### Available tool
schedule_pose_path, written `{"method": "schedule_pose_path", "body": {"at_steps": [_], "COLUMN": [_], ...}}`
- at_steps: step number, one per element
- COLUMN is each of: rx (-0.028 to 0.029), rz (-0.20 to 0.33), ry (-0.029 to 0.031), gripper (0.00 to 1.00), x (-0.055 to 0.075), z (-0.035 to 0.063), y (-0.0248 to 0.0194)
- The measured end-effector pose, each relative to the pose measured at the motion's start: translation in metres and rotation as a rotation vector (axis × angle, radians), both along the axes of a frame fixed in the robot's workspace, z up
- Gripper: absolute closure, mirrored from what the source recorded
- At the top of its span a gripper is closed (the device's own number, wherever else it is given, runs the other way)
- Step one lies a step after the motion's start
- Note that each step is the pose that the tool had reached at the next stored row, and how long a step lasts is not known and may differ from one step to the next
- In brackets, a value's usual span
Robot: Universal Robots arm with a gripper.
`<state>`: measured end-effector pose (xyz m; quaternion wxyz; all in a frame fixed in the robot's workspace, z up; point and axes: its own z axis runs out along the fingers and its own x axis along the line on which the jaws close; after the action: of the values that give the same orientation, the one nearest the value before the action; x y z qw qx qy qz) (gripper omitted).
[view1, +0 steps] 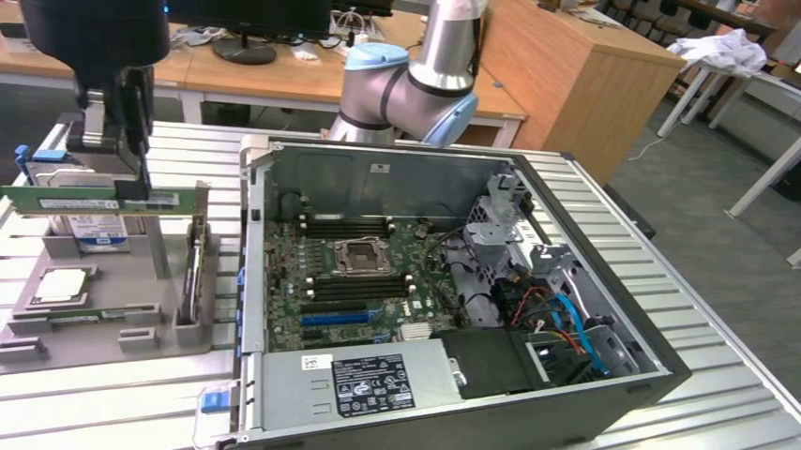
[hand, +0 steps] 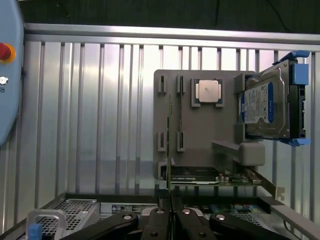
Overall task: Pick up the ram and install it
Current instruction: 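Pick up the ram and move it above insertion slot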
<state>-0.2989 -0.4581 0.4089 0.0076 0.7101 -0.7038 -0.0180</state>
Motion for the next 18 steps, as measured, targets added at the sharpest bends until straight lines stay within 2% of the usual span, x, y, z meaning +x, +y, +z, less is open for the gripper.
{"method": "schedule_pose_path", "body": {"at_steps": [18], "rx": [0.0001], "rz": [0.000], "ry": [0.0000], "gripper": [0.88], "x": [0.035], "z": [0.0000], "y": [0.0000]}}
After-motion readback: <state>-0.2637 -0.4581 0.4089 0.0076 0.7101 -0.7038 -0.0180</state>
